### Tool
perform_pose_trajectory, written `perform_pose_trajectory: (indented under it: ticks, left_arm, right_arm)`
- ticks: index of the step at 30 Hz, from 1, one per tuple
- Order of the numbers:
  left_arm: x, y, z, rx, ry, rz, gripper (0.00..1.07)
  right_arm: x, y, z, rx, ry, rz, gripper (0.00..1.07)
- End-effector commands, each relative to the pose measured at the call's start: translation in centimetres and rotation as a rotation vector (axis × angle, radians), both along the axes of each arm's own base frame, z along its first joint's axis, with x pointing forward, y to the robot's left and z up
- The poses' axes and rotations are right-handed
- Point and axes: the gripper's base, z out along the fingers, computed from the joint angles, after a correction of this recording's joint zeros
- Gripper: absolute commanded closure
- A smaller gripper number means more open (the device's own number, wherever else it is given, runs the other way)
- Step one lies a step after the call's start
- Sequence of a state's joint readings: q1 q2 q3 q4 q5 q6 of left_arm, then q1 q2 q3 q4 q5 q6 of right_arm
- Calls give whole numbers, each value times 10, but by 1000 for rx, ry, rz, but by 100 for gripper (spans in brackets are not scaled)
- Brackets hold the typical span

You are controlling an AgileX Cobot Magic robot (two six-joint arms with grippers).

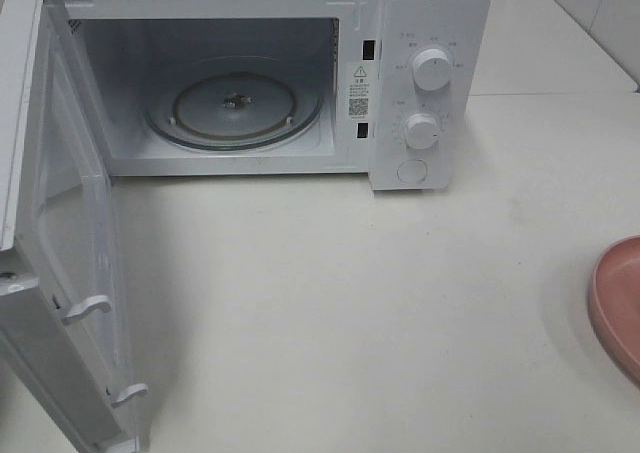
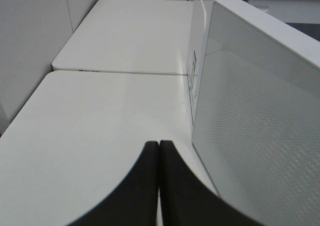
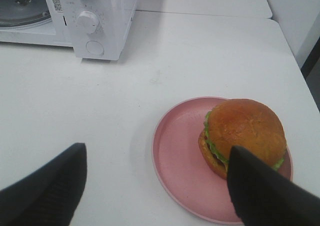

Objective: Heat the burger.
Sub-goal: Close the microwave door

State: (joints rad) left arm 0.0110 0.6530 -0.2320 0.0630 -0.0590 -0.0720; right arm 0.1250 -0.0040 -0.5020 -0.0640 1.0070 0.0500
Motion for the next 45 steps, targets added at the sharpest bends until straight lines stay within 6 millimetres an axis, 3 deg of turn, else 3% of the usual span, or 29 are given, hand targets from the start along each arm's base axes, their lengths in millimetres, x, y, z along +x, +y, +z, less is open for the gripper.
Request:
perform_pose_trajectory:
  ticks: [1, 9, 23, 28, 39, 41, 45]
  left_arm:
    - [4, 0, -3, -6, -63, -3, 107]
    - [18, -4, -18, 44, -68, -54, 107]
    - [45, -17, -45, -75, -6, -175, 107]
    - [52, -38, -53, -9, -71, -444, 107]
    - [62, -47, -63, -84, -98, -506, 107]
    - [65, -62, -65, -61, -78, -541, 107]
    - [67, -70, -66, -70, -78, -515, 107]
  right_arm:
    - [-3, 0, 0, -4, -35, 0, 32]
    - [-3, 0, 0, -4, -35, 0, 32]
    - [-3, 0, 0, -4, -35, 0, 32]
    - [-3, 0, 0, -4, -35, 0, 32]
    - [-3, 0, 0, -4, -35, 0, 32]
    - [-3, 0, 0, -4, -35, 0, 32]
    - [-3, 0, 0, -4, -35, 0, 32]
